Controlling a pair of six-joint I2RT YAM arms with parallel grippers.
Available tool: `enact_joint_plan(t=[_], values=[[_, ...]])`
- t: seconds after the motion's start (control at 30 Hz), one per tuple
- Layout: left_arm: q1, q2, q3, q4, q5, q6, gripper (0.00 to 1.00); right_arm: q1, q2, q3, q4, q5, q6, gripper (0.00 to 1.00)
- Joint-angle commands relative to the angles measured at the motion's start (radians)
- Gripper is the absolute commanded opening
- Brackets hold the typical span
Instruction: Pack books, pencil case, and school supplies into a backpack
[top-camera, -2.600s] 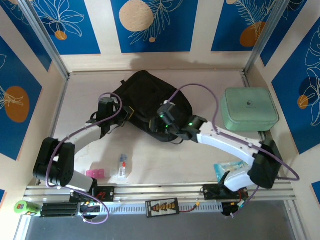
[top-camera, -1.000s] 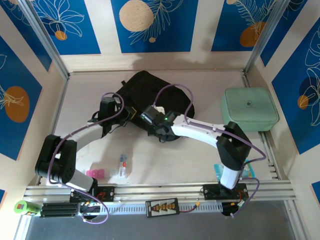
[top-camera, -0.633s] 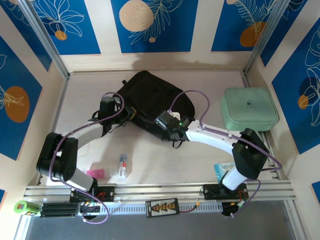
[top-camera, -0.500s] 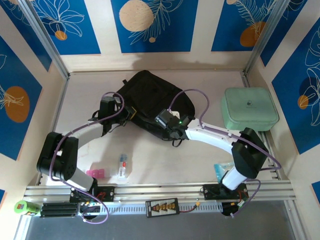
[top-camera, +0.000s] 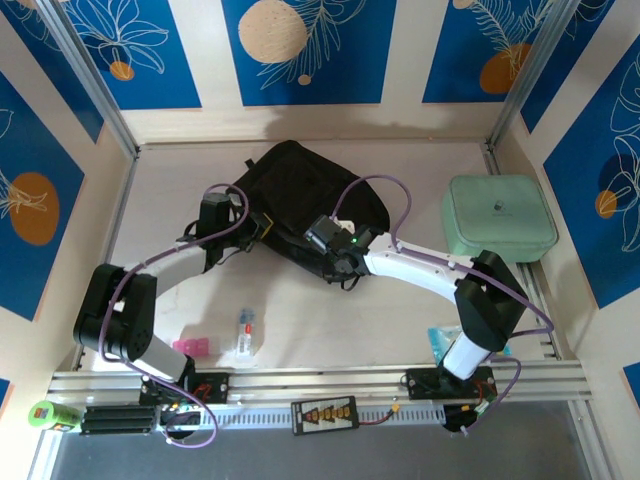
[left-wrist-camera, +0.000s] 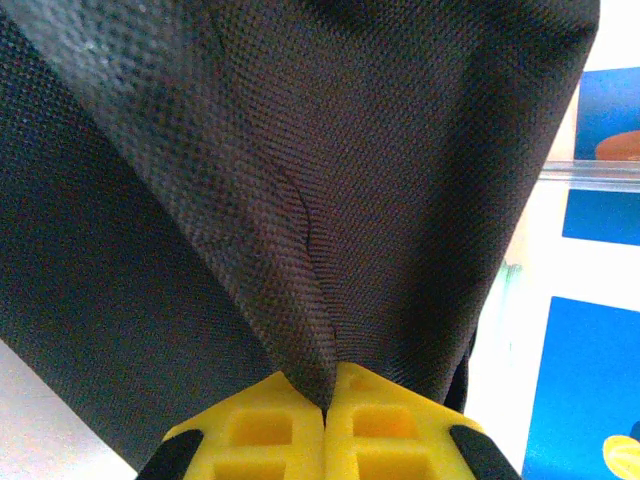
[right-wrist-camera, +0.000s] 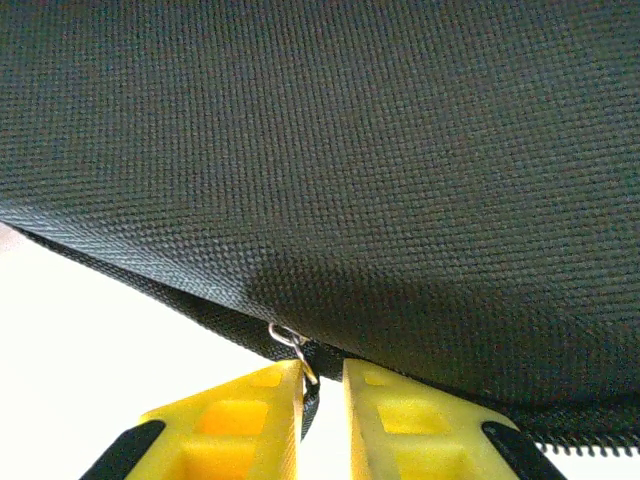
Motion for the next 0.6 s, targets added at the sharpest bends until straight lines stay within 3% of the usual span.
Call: enact_joint_plan(t=[0.0,0.1,0.33,0.57], values=[[0.012,0.008,0.022,0.046,0.041,0.008,0.0,0.001,0.01,0.024,-0.036,0.007,0.02,0.2],[0.01,0.007,0.021,0.046,0.042,0.008,0.0,0.02,-0.018,0.019,-0.044,-0.009,0.057,0.22],[0.011,0.005,0.017,0.053,0.045,0.005,0.0,0.052,-0.134,-0.092,0.064,-0.042,0.182,0.35],[0.011,0.007,0.023,0.047,0.051,0.003,0.0,0.038,-0.075,-0.079,0.063,-0.04,0.204,0.4]])
